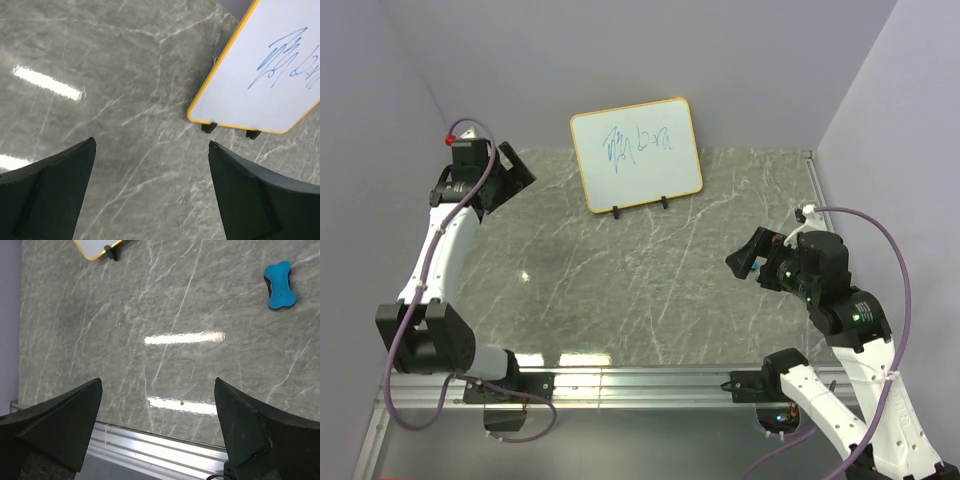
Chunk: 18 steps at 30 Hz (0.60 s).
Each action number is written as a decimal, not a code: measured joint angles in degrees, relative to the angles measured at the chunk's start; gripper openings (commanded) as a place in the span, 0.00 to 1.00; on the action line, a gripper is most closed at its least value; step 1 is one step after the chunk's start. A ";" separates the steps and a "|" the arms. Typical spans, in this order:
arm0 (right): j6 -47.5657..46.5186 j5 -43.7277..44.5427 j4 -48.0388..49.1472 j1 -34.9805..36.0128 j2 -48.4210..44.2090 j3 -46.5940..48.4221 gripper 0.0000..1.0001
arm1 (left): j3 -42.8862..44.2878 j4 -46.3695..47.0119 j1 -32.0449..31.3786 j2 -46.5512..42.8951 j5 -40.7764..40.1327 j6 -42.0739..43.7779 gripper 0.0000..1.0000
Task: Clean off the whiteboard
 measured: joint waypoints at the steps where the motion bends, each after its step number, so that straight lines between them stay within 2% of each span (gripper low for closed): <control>1: -0.22 0.04 0.00 0.09 0.02 0.00 1.00 | 0.22 -1.42 -0.39 -0.87 -0.81 -0.28 0.99; 4: -1.07 0.66 -0.13 0.66 0.68 0.09 1.00 | 5.31 -7.93 -1.14 -2.86 -1.88 0.11 0.99; 6: -1.60 1.44 -0.17 0.92 1.49 0.17 1.00 | 6.58 -5.81 -1.25 -5.60 -2.27 0.28 0.99; 8: -2.32 1.97 -0.15 1.03 2.56 0.17 1.00 | 2.21 -2.99 -0.52 -11.56 -3.21 -0.79 0.99; 11: -3.21 3.19 -0.63 1.07 6.27 0.96 0.99 | -6.19 -1.25 3.54 -18.25 0.15 -2.67 0.99; 13: -3.80 4.50 -2.21 1.07 11.87 3.63 0.98 | -8.46 -1.62 5.01 -16.98 2.05 -3.39 0.99; 18: -4.83 6.08 -3.67 0.68 25.59 10.12 0.96 | -14.10 -3.76 2.10 -8.35 2.69 -3.93 0.95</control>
